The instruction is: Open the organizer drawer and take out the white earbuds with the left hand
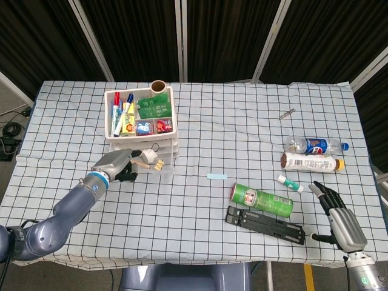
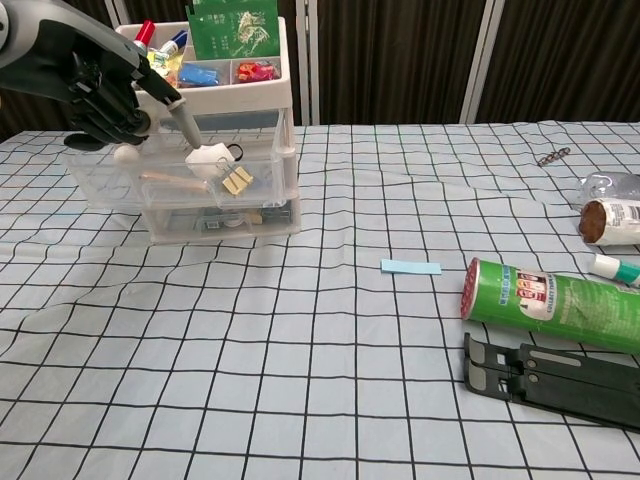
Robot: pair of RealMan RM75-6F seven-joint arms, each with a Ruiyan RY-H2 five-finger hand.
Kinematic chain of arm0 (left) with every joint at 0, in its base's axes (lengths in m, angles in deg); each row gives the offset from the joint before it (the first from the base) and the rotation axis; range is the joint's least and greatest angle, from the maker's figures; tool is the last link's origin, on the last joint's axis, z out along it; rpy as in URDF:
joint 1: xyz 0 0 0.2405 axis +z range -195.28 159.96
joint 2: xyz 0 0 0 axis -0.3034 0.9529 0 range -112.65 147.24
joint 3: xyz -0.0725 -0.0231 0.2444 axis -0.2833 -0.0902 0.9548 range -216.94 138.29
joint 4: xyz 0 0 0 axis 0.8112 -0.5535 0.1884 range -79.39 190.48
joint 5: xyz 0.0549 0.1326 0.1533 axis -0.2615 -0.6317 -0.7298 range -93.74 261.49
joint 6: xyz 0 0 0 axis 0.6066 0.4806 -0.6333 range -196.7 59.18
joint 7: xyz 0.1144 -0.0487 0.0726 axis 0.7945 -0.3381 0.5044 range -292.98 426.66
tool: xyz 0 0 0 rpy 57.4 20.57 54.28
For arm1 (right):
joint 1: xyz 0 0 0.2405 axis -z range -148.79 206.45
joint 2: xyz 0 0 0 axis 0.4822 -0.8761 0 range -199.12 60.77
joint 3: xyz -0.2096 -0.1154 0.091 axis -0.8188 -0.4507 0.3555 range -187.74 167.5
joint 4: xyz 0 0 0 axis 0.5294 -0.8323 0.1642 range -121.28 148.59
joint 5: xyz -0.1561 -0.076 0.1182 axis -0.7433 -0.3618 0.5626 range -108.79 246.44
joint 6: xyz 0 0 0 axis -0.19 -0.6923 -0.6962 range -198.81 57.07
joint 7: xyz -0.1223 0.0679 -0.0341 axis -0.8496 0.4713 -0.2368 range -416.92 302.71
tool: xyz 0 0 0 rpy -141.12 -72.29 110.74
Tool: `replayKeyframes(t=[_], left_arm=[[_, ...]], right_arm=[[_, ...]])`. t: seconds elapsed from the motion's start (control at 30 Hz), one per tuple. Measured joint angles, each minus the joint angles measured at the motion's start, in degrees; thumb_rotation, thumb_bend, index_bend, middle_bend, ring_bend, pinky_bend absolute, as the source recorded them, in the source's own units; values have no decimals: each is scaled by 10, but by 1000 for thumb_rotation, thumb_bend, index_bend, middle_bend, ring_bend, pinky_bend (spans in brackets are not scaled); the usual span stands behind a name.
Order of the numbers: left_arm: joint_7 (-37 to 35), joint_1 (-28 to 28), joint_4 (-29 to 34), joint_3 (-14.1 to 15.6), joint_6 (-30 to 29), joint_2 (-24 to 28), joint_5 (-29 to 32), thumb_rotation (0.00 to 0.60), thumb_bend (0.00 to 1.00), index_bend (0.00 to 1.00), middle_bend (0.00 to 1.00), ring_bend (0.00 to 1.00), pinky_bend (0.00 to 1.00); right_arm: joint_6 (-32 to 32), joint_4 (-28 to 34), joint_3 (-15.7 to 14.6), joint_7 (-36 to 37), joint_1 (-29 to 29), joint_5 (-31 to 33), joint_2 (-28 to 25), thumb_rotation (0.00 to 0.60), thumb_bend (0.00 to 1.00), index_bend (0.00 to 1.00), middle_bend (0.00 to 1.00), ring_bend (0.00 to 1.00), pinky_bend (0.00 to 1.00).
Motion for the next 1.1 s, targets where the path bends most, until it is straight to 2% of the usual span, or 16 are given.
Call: replayKeyframes(t=[0.2,0.23,0.3,0.4,0.6,0.77,0.93,1.1], left_arm=[[-17,28,21,-14,-20,21,-65,600,577,324,927,869,753],[-18,32,23,-16,-25,23,-76,600,523,316,924,869,750],[-18,40,27,-19,-40,26,-101,600,344,289,910,859,732],[-9,49,28,-20,-68,24,-143,600,187,261,892,841,710],[39,75,11,-7,-141,-4,-278,600,67,262,878,825,695],[82,98,-32,14,-170,-27,-426,600,63,355,878,824,695],[97,120,-93,31,-175,-44,-565,600,20,367,879,824,695],[70,138,-147,35,-157,-55,-640,600,0,366,878,822,695]], right_arm=[[2,-1,-1,-2,0,0,1,600,111,0,0,0,0],[3,-1,-1,-2,0,2,1,600,111,0,0,0,0],[4,-2,0,-2,-1,4,2,600,111,0,0,0,0],[8,-6,3,-1,-2,11,4,600,111,0,0,0,0],[13,-11,5,-6,-5,15,9,600,111,0,0,0,0],[14,-14,6,-10,-5,18,12,600,111,0,0,0,0],[19,-21,9,-13,-7,26,18,600,111,0,0,0,0],[24,-26,12,-14,-8,32,22,600,111,0,0,0,0]])
